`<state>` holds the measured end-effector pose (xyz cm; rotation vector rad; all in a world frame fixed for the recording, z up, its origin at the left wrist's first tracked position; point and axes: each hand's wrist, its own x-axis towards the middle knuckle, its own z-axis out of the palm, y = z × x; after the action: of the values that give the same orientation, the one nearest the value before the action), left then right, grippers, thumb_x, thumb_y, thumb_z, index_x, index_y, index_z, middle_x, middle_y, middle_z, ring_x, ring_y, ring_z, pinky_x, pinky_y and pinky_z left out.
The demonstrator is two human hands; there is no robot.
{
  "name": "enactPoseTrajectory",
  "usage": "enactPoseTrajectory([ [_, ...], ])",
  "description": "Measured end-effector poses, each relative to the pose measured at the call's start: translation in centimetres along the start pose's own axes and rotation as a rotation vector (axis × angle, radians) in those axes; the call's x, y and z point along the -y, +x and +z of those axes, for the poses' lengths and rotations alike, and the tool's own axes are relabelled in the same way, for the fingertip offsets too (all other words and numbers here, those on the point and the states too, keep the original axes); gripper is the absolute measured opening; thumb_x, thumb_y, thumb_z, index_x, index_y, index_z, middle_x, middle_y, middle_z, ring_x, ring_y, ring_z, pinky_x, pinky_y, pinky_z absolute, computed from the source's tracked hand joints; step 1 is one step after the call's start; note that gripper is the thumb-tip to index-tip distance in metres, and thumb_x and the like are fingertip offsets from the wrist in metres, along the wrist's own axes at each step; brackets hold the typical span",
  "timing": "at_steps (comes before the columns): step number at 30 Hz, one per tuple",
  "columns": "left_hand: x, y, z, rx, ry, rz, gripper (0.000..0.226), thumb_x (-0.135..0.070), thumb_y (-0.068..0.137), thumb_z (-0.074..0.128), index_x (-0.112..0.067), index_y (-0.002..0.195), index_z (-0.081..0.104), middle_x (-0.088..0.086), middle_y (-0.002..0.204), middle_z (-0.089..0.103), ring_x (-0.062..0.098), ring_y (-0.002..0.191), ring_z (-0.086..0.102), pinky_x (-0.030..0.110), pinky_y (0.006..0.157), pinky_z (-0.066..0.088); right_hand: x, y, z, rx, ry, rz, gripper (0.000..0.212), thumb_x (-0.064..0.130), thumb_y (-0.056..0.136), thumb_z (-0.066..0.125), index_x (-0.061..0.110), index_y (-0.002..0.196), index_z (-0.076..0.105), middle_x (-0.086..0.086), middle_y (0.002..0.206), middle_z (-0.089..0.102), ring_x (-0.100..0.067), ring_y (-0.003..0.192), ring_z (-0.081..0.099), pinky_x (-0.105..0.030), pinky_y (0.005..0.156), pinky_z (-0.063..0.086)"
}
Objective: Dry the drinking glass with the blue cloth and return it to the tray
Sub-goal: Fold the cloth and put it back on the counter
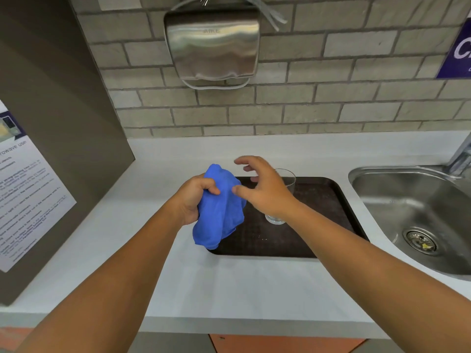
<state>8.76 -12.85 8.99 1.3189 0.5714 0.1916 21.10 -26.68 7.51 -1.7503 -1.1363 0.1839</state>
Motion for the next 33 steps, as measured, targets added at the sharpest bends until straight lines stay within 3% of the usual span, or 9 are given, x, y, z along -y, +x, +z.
enactPoseTrajectory([
  [3, -0.2, -0.5, -0.2, 0.050, 0.033, 0.027, 0.051, -0.005, 0.053, 0.051, -0.001, 0.102, 0.066, 0.016, 0.089, 0.069, 0.033, 0.083, 0.065, 0.036, 0.070, 0.054, 0.2, 1.6, 1.0, 0.267, 0.195, 0.240, 0.080, 0.014, 0.077, 0.077, 0.029, 0.147, 0.041, -0.001, 0.154, 0.040, -0.013, 0.132, 0.043, -0.025, 0.095, 0.042],
  [7, -0.4, -1.1, -0.3, 0.125, 0.082, 0.069, 0.057, -0.001, 0.052, 0.046, -0.010, 0.102, 0.072, 0.014, 0.091, 0.071, 0.031, 0.082, 0.066, 0.033, 0.067, 0.056, 0.2, 2.5, 1.8, 0.381, 0.470, 0.448, 0.077, 0.017, 0.064, 0.079, 0.019, 0.136, 0.053, -0.013, 0.131, 0.064, -0.030, 0.117, 0.063, -0.045, 0.102, 0.051],
  [10, -0.5, -1.5, -0.8, 0.111, 0.143, 0.078, 0.067, 0.000, 0.049, 0.047, -0.002, 0.113, 0.066, 0.019, 0.101, 0.065, 0.036, 0.090, 0.061, 0.038, 0.073, 0.051, -0.2, 2.7, 2.2, 0.411, 0.522, 0.430, 0.061, 0.012, 0.064, 0.080, 0.014, 0.122, 0.064, -0.009, 0.116, 0.072, -0.029, 0.109, 0.069, -0.041, 0.094, 0.055],
  [14, -0.5, -1.8, -1.3, 0.056, 0.211, 0.074, 0.056, 0.000, 0.047, 0.048, 0.001, 0.100, 0.066, 0.021, 0.095, 0.062, 0.039, 0.088, 0.058, 0.040, 0.072, 0.049, -0.5, 2.9, 2.9, 0.497, 0.571, 0.416, 0.041, 0.006, 0.069, 0.080, 0.014, 0.108, 0.072, -0.006, 0.105, 0.077, -0.026, 0.103, 0.073, -0.037, 0.085, 0.059],
  [19, -0.5, -1.8, -2.2, 0.027, 0.224, 0.096, 0.057, 0.001, 0.047, 0.049, 0.000, 0.102, 0.066, 0.020, 0.094, 0.064, 0.038, 0.087, 0.060, 0.041, 0.074, 0.050, -0.3, 3.0, 3.8, 0.402, 0.527, 0.406, 0.046, 0.008, 0.064, 0.085, 0.013, 0.108, 0.072, -0.006, 0.104, 0.078, -0.027, 0.102, 0.073, -0.043, 0.091, 0.059],
  [25, -0.2, -2.0, -5.5, -0.045, 0.238, 0.143, 0.046, 0.000, 0.055, 0.064, 0.000, 0.100, 0.059, 0.015, 0.097, 0.065, 0.033, 0.089, 0.063, 0.042, 0.078, 0.051, 0.3, 3.3, 4.7, 0.296, 0.355, 0.333, 0.036, 0.011, 0.058, 0.088, 0.010, 0.086, 0.065, -0.001, 0.085, 0.072, -0.020, 0.084, 0.071, -0.047, 0.086, 0.059],
  [28, 0.4, -2.3, -8.1, -0.026, 0.254, 0.129, 0.032, -0.004, 0.060, 0.075, -0.012, 0.081, 0.053, 0.008, 0.091, 0.065, 0.027, 0.087, 0.064, 0.035, 0.070, 0.051, 0.9, 3.3, 5.5, 0.301, 0.301, 0.304, 0.032, 0.007, 0.062, 0.088, 0.012, 0.081, 0.062, -0.002, 0.082, 0.070, -0.020, 0.080, 0.069, -0.045, 0.082, 0.059],
  [31, 1.1, -2.8, -10.8, -0.001, 0.252, 0.062, 0.035, -0.004, 0.060, 0.079, -0.015, 0.079, 0.052, 0.005, 0.091, 0.068, 0.027, 0.089, 0.065, 0.035, 0.072, 0.052, 1.5, 3.2, 6.4, 0.370, 0.264, 0.296, 0.028, 0.006, 0.067, 0.088, 0.015, 0.080, 0.065, -0.001, 0.086, 0.072, -0.022, 0.085, 0.070, -0.043, 0.082, 0.060],
  [33, 1.5, -3.2, -12.8, 0.036, 0.222, 0.012, 0.034, -0.001, 0.060, 0.078, -0.015, 0.082, 0.055, 0.007, 0.093, 0.070, 0.028, 0.091, 0.066, 0.033, 0.070, 0.053, 1.8, 3.1, 7.1, 0.430, 0.279, 0.325, 0.028, 0.004, 0.069, 0.086, 0.007, 0.090, 0.068, -0.011, 0.097, 0.074, -0.028, 0.093, 0.072, -0.046, 0.087, 0.059],
])
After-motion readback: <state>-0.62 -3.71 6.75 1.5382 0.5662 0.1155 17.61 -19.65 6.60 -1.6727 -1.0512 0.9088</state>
